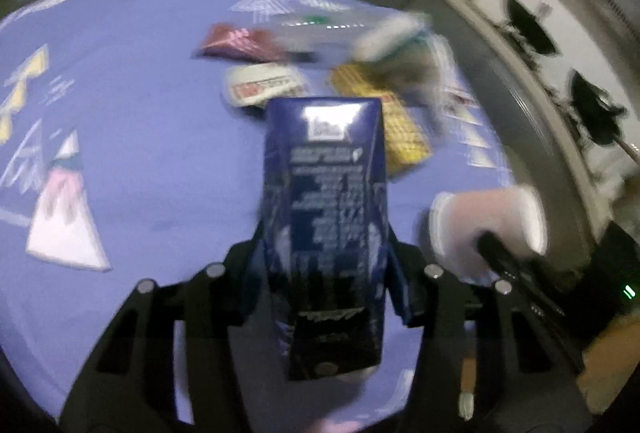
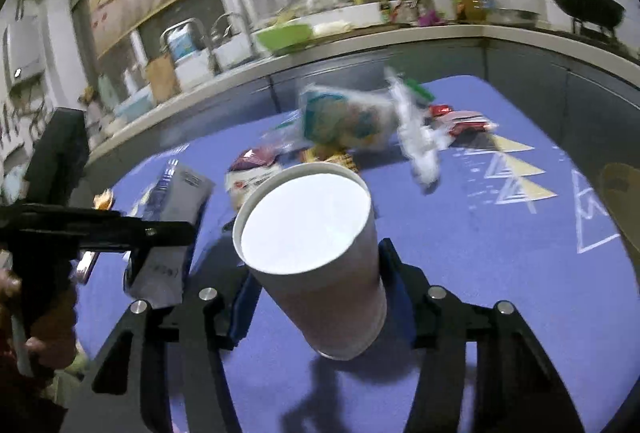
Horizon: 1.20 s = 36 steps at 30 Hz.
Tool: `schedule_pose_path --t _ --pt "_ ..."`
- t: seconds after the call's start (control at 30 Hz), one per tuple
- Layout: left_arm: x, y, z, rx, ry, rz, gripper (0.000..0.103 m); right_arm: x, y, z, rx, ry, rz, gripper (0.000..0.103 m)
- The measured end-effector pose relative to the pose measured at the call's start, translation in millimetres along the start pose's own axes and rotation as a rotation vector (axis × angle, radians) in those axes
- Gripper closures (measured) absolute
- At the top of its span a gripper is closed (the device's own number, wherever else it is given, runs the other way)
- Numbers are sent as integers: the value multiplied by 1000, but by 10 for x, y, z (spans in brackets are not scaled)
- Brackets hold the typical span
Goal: Collect trash
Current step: 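Carry carton and cup to the bin and open both tools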
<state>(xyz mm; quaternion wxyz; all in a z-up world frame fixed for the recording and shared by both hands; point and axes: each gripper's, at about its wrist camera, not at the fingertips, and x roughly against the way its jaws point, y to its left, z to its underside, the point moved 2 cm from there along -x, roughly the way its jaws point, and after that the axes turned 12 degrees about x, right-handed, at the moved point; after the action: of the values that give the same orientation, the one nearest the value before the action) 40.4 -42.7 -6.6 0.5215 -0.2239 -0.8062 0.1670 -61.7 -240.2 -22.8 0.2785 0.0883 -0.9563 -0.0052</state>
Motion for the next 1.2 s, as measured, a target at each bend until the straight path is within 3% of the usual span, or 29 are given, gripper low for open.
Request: schedule_pose_path --t 0.3,0.5,0.7,0.73,0.77,0.8,0.87,1.03,1.2 --pt "-751 -1620 -75 -279 145 183 55 560 -1532 182 -326 -99 190 51" --pt "-1491 -2677 -15 -376 262 261 55 950 -2509 364 -461 -140 359 51" --pt "-1991 -3735 8 -467 234 306 55 1104 -3203 480 -517 -156 464 47" --pt "-2069 -3840 4 -471 230 303 54 1100 -3273 490 -520 -153 473 46" --pt "-2220 -3983 46 -485 243 284 37 1093 -3368 506 -531 -155 461 43" --pt "-2271 -4002 46 -495 250 259 18 1087 -3408 525 -545 -151 458 39" --pt "-2396 -4064 76 -508 227 204 17 1117 -3494 584 -590 -164 472 32" --pt "-2276 -3917 41 -493 204 210 17 1258 -3459 651 -606 -228 491 31" --pt "-1729 -3387 -52 -455 149 260 17 1273 -3316 580 -631 -267 441 31"
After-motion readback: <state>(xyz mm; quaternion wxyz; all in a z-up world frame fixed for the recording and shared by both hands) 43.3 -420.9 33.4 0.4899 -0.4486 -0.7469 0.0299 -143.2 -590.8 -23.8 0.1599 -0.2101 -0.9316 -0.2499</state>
